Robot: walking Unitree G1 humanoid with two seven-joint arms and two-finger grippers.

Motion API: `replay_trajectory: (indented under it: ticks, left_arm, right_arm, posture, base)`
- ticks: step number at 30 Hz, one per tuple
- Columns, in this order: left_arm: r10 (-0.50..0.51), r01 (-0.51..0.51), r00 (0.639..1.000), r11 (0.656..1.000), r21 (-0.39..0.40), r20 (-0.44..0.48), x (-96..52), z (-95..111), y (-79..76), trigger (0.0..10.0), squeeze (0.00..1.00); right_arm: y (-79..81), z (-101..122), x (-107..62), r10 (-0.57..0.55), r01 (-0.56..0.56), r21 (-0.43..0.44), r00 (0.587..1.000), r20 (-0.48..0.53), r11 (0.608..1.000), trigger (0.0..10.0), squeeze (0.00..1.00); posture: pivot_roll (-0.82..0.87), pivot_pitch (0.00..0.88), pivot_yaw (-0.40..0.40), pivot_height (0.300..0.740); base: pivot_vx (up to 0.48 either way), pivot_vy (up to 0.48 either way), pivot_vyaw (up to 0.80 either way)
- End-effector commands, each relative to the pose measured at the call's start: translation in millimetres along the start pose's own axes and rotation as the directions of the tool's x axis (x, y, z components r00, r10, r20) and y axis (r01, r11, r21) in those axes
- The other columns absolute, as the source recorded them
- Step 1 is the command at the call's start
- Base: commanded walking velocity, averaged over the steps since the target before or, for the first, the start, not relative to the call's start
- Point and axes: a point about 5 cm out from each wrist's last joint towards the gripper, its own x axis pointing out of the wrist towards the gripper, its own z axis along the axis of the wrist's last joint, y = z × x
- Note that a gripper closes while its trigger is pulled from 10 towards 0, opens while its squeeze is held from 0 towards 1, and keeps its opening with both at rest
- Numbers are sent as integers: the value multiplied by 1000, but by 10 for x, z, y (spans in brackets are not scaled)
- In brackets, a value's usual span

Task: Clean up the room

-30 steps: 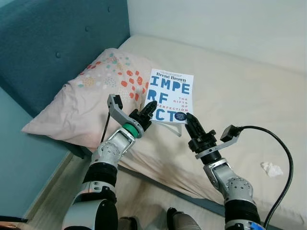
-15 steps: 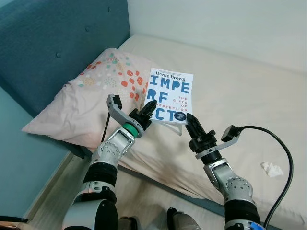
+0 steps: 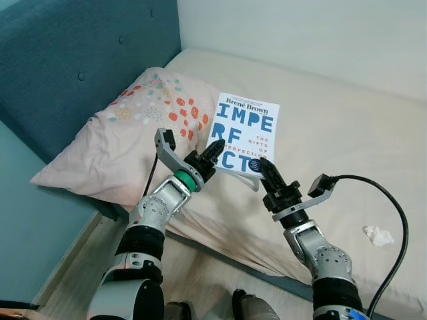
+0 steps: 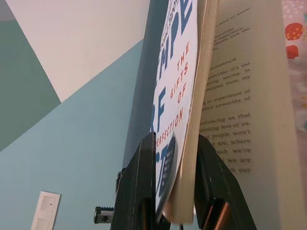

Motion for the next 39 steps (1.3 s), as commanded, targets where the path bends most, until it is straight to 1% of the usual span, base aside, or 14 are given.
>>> replay_trajectory:
  ticks: [1, 3, 4, 8, 9, 10, 15, 16, 17, 18, 19, 38, 39]
  left_arm:
    - [-58, 56, 998, 996, -65, -25, 70, -275, -102, 10000, 0]
    - [-58, 56, 998, 996, -65, -27, 70, -280, -103, 10000, 0]
    - [-59, 57, 998, 996, -65, -28, 70, -283, -103, 10000, 0]
    - [-59, 57, 998, 996, -66, -28, 70, -284, -105, 10000, 0]
    - [-59, 57, 998, 996, -66, -28, 71, -282, -106, 10000, 0]
    - [-59, 57, 998, 996, -65, -29, 72, -281, -107, 10000, 0]
    - [-58, 56, 998, 996, -64, -31, 72, -279, -107, 10000, 0]
    - [-56, 54, 998, 996, -64, -30, 73, -278, -107, 10000, 0]
    - [-54, 52, 998, 996, -65, -28, 72, -276, -106, 10000, 0]
    - [-54, 52, 998, 996, -65, -28, 72, -276, -106, 10000, 0]
    - [-53, 51, 998, 997, -66, -27, 72, -275, -105, 10000, 0]
    - [-40, 38, 999, 997, -68, -30, 71, -287, -85, 10000, 0]
    - [-36, 34, 999, 997, -72, -26, 68, -282, -78, 10000, 1000]
  right_arm:
    - [-28, -14, -21, -5, 5, 15, 1000, 3, 1000, 10000, 0]
    - [-24, -15, -15, -3, 3, 17, 1000, 1, 1000, 10000, 0]
    - [-22, -17, -11, -1, 1, 18, 1000, -3, 1000, 10000, 1000]
    - [-23, -20, -6, -4, 4, 16, 1000, -7, 1000, 10000, 1000]
    - [-25, -20, -4, -6, 6, 14, 1000, -8, 1000, 10000, 925]
    - [-26, -19, -5, -7, 8, 12, 1000, -8, 1000, 10000, 0]
    - [-24, -20, -16, -1, 1, 19, 1000, -8, 1000, 10000, 0]
    - [-23, -22, -20, 2, -1, 24, 1000, -9, 1000, 4157, 0]
    - [-23, -23, -22, 4, -4, 29, 1000, -9, 1000, 510, 0]
    - [-23, -23, -22, 4, -4, 29, 1000, -9, 1000, 510, 0]
    - [-23, -24, -24, 5, -5, 34, 1000, -9, 999, 0, 0]
    - [-31, 15, -42, 5, -6, 49, 1000, 20, 999, 0, 0]
    - [-32, 16, -41, 5, -6, 50, 1000, 22, 999, 0, 0]
  posture:
    - [-26, 79, 64, 740]
    - [-26, 79, 64, 740]
    - [-26, 79, 64, 740]
    - [-27, 78, 62, 740]
    - [-27, 79, 63, 740]
    - [-27, 81, 64, 740]
    - [-26, 84, 64, 740]
    - [-26, 83, 64, 740]
    - [-27, 84, 65, 740]
    - [-27, 84, 65, 740]
    - [-27, 84, 65, 740]
    - [-31, 85, 66, 740]
    - [-31, 85, 66, 740]
  base:
    - [0, 0, 0]
    - [0, 0, 0]
    - [0, 0, 0]
    - [0, 0, 0]
    - [0, 0, 0]
    - [0, 0, 0]
    - [0, 0, 0]
    - [0, 0, 0]
    - [0, 0, 0]
    - [0, 0, 0]
    - [0, 0, 0]
    - [0, 0, 0]
    - [0, 0, 0]
